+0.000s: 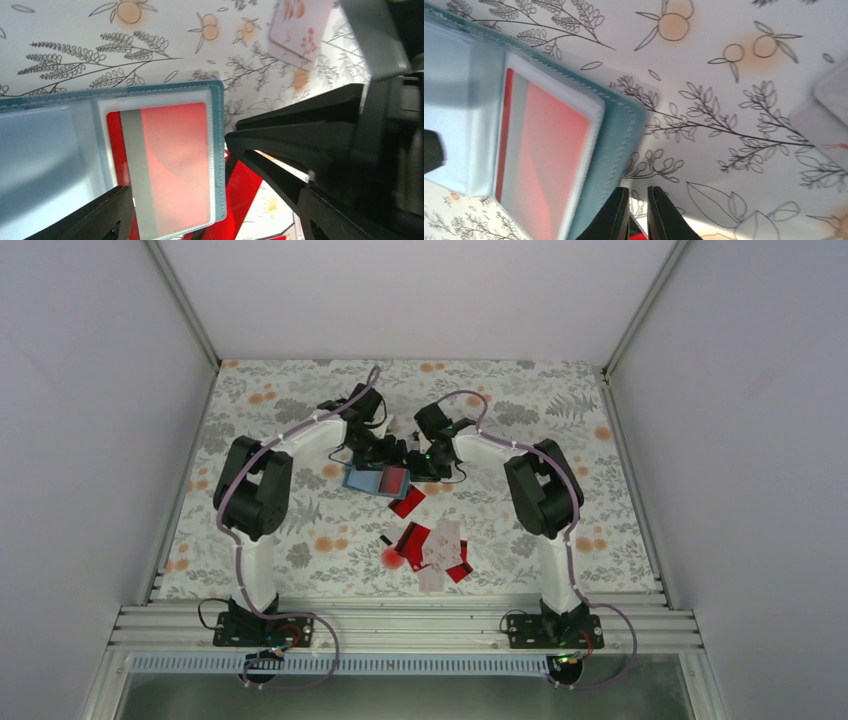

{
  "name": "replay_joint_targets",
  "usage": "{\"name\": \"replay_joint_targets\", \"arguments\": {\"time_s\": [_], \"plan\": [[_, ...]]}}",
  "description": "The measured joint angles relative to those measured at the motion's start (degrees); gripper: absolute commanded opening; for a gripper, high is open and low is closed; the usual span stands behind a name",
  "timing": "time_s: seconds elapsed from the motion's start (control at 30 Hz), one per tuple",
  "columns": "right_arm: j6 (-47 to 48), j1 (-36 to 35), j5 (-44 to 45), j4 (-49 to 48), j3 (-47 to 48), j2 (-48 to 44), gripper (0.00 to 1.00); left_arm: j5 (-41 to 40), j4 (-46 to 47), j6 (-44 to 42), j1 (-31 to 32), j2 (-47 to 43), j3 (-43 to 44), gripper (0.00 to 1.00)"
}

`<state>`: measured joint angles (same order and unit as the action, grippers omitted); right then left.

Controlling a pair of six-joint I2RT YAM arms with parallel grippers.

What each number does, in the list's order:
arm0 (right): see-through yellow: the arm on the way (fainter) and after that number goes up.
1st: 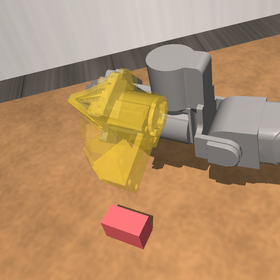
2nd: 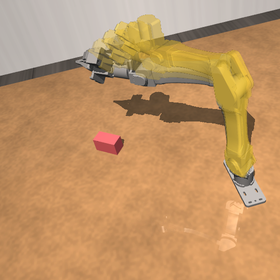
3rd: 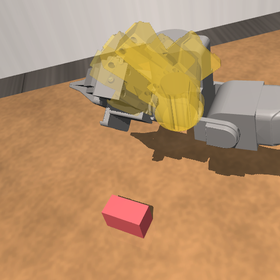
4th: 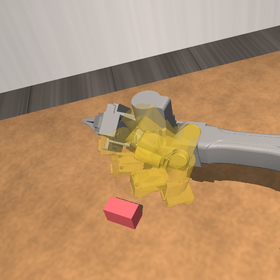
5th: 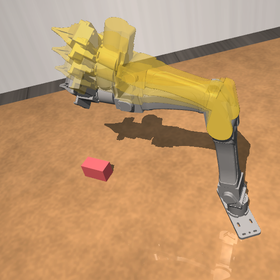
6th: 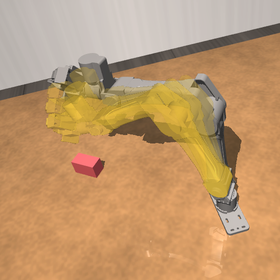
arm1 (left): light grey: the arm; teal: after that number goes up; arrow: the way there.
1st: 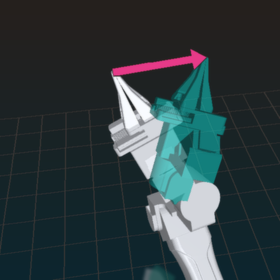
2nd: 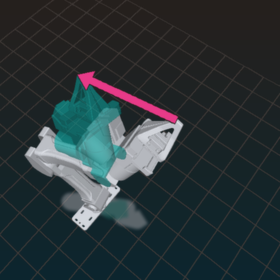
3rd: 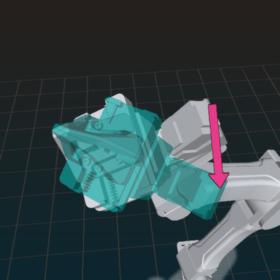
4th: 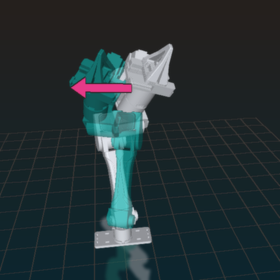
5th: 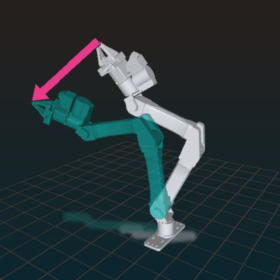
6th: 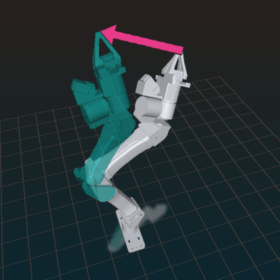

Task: Put the credit cards into the card holder

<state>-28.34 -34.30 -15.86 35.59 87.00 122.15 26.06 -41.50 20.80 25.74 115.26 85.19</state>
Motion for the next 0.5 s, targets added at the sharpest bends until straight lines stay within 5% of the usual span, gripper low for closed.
{"name": "replay_joint_targets", "arguments": {"time_s": [0.2, 0.5], "plan": [[1.0, 0.9, 1.2, 0.5, -1.1, -1.6, 0.11, -0.5, 0.3, 0.0, 0.2, -2.4, 0.0, 0.79], [1.4, 1.2, -4.2, -0.7, -2.8, -9.5, 0.17, -9.1, -2.3, -1.6, 0.2, -6.1, -0.8, 0.58]]}}
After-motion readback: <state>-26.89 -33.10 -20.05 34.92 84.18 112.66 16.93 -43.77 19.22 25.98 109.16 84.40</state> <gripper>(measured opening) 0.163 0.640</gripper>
